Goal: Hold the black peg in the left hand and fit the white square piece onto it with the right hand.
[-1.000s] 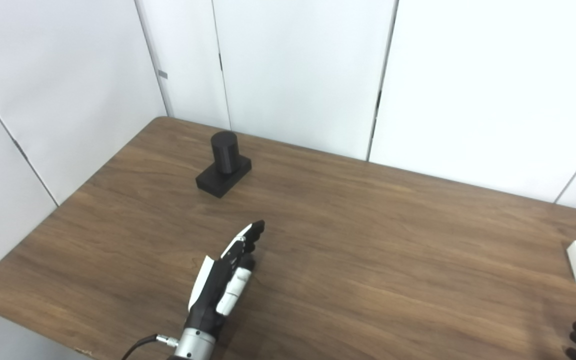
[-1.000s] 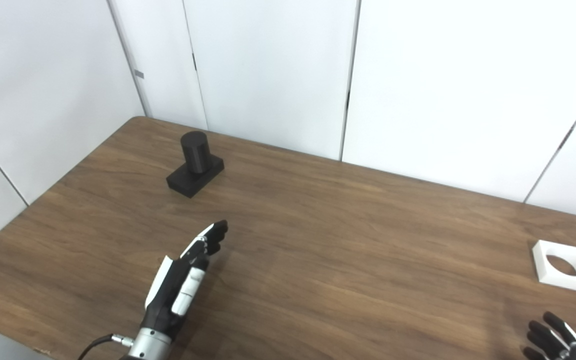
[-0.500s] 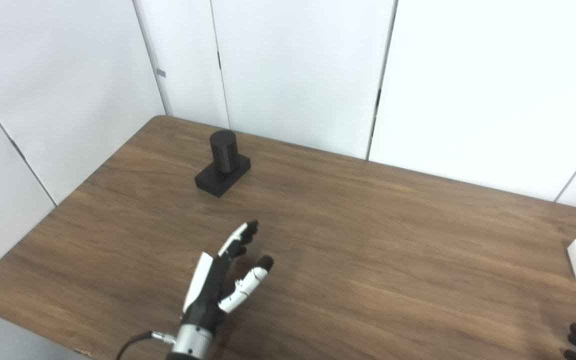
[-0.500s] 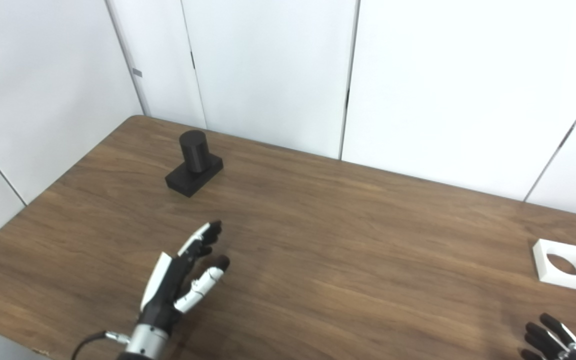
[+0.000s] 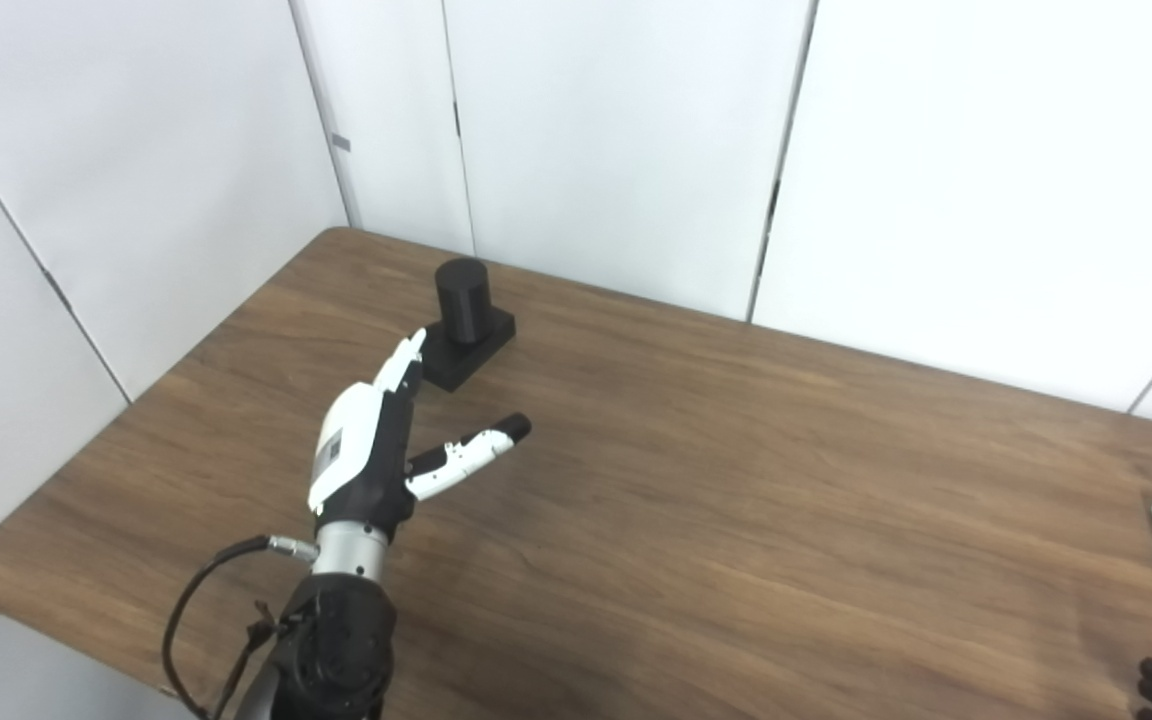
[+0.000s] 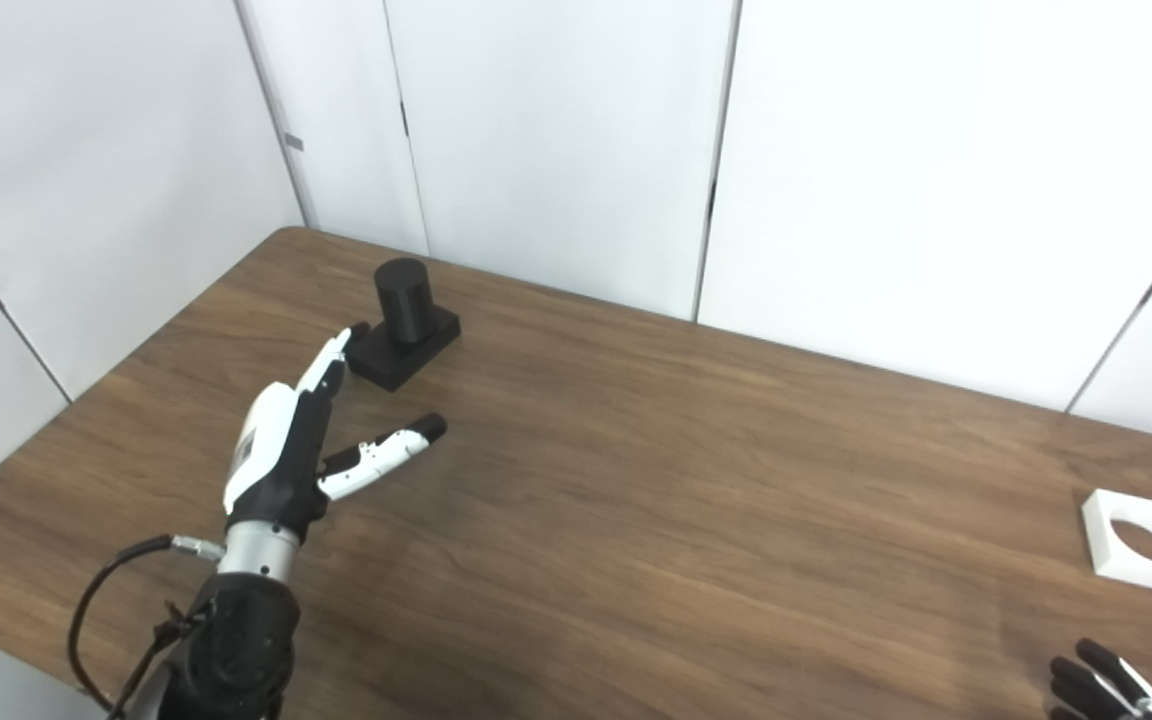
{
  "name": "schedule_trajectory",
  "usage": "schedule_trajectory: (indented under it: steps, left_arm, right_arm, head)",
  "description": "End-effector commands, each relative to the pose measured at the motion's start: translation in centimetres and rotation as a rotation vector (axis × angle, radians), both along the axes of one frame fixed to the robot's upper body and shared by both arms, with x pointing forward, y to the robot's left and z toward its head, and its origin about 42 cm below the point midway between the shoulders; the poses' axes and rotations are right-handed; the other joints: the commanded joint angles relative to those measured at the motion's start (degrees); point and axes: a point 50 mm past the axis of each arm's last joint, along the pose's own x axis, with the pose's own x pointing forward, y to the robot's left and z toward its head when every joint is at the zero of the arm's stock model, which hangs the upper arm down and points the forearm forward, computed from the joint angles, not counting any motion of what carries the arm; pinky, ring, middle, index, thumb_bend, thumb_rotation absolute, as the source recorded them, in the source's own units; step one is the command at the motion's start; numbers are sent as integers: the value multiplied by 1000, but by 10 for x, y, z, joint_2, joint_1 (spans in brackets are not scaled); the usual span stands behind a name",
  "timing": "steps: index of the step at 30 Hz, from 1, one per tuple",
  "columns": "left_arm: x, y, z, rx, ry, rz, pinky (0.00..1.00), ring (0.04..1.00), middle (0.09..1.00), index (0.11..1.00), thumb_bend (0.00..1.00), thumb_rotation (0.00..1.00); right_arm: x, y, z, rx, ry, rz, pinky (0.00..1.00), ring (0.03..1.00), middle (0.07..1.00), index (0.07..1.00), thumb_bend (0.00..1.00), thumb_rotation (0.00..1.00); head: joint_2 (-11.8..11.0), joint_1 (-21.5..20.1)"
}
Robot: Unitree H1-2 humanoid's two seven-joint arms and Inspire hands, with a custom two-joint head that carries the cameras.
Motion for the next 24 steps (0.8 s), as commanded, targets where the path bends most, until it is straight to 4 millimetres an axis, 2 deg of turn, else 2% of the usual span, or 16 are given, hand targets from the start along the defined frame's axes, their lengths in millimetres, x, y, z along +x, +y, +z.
schedule_trajectory:
  steps: [1, 6, 9, 15, 19, 24]
  left_arm:
    - [11, 9, 16, 133, -43, 36, 882, 982, 965, 957, 940, 697]
    - [29, 19, 20, 340, 13, 95, 983, 999, 978, 951, 944, 765]
    - [39, 25, 20, 410, 45, 118, 999, 1000, 990, 952, 932, 784]
    - [63, 37, 19, 483, 114, 168, 1000, 1000, 1000, 940, 915, 804]
    - [79, 45, 19, 483, 143, 190, 1000, 1000, 1000, 936, 896, 807]
    - [94, 51, 13, 479, 160, 210, 1000, 1000, 998, 916, 906, 805]
  right_arm:
    - [3, 7, 9, 1, -34, 9, 728, 779, 752, 778, 729, 1000]
    - [2, 8, 8, 9, -34, 9, 696, 779, 760, 783, 739, 1000]
    - [2, 8, 8, 2, -33, 6, 692, 776, 754, 780, 750, 1000]
    - [0, 10, 9, 5, -36, 6, 678, 778, 743, 781, 790, 1000]
    - [0, 11, 10, 7, -32, 4, 672, 781, 747, 785, 778, 1000]
    - [-1, 12, 10, 8, -28, -1, 726, 790, 748, 790, 796, 1000]
  head:
    - [1, 0]
    - [3, -2]
    - [4, -2]
    - [6, -4]
    - [7, -4]
    - [9, -6]
